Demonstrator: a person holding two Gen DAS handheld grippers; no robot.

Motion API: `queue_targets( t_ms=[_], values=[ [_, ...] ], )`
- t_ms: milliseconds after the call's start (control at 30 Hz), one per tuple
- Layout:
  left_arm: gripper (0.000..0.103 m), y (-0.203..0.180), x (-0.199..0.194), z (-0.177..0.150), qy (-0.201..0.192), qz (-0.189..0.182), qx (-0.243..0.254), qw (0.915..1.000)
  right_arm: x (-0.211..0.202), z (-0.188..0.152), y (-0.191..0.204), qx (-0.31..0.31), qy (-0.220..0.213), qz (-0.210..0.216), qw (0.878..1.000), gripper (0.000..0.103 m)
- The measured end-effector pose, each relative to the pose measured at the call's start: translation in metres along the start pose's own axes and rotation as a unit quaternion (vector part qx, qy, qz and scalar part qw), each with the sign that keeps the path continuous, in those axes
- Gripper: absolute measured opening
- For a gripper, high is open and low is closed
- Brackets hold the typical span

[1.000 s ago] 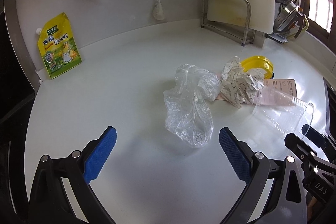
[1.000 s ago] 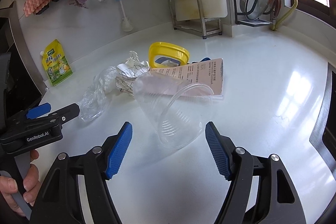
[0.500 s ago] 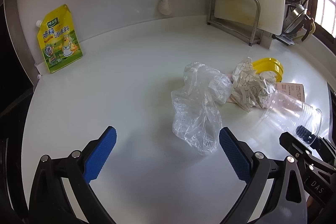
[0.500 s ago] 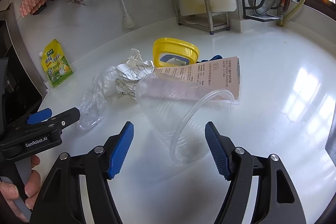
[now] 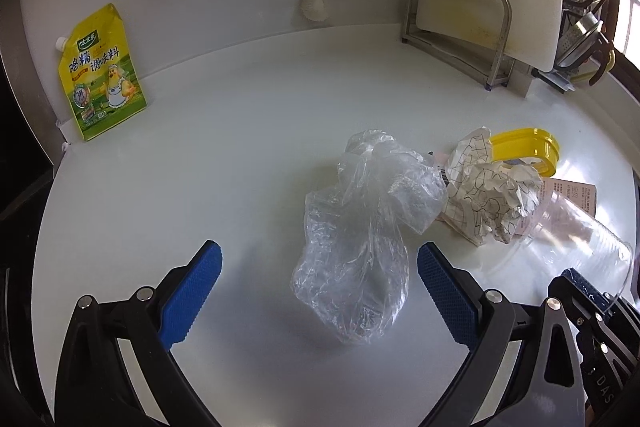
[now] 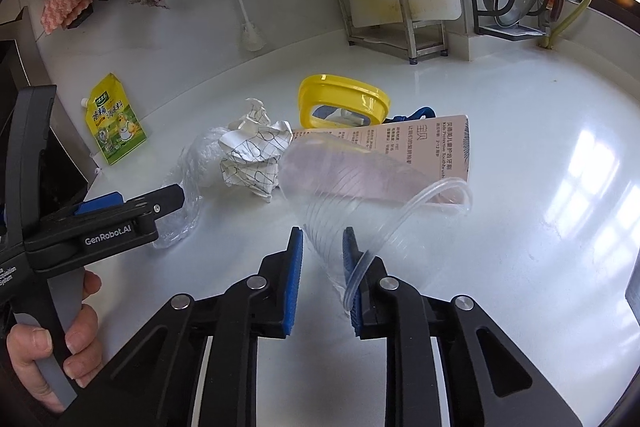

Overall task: Collect trash
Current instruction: 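Grasp the clear plastic bag with the left gripper while the right grasps the plastic cup rim, then carry the plastic bag and clear cup in both grippers over the basket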

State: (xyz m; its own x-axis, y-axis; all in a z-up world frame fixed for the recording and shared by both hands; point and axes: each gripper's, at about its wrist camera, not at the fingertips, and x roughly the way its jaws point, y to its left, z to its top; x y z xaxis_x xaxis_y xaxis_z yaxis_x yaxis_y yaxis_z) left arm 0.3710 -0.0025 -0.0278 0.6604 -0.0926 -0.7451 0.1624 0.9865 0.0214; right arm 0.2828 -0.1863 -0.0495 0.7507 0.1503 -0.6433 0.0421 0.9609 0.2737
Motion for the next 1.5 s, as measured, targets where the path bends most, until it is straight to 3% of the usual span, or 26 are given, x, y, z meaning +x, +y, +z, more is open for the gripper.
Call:
queue_targets(
  t_ms=[200,267,300,467,533,600,1033,1167,1500],
  values=[
    [0.096,-0.002,0.02,0.006,0.031,0.006,-0.007,0.9995,-0.002,0.0,-0.003,0.007,-0.001,0.004,1.0,0.018],
    [0.09,-0.004,0.025,0.007,0.044,0.009,-0.003,0.999,-0.002,0.0,-0.003,0.007,-0.001,0.005,1.0,0.018],
    [0.074,-0.005,0.028,0.006,0.049,0.011,-0.004,0.9987,-0.002,-0.001,-0.003,0.008,-0.001,0.006,1.0,0.018],
    [0.043,-0.004,0.022,0.004,0.042,-0.001,-0.008,0.9991,-0.001,-0.004,-0.004,0.009,0.001,0.009,1.0,0.018],
    [0.022,-0.006,0.019,0.002,0.038,-0.003,-0.003,0.9993,-0.002,-0.004,-0.005,0.01,0.002,0.011,1.0,0.018],
    [0.014,-0.008,0.016,-0.001,0.037,-0.004,-0.003,0.9993,-0.003,-0.006,-0.005,0.009,0.001,0.011,1.0,0.018],
    [0.01,-0.007,-0.039,-0.047,0.0,0.008,-0.028,0.9996,-0.037,-0.025,-0.009,0.002,-0.007,0.012,1.0,0.016],
    [0.01,-0.012,-0.058,-0.068,0.0,0.009,-0.025,0.9997,-0.054,-0.037,-0.013,0.0,-0.017,0.015,1.0,0.011],
    [0.01,-0.013,-0.081,-0.094,0.0,0.009,-0.026,0.9996,-0.064,-0.046,-0.028,0.023,-0.021,0.04,0.999,0.01]
  ],
)
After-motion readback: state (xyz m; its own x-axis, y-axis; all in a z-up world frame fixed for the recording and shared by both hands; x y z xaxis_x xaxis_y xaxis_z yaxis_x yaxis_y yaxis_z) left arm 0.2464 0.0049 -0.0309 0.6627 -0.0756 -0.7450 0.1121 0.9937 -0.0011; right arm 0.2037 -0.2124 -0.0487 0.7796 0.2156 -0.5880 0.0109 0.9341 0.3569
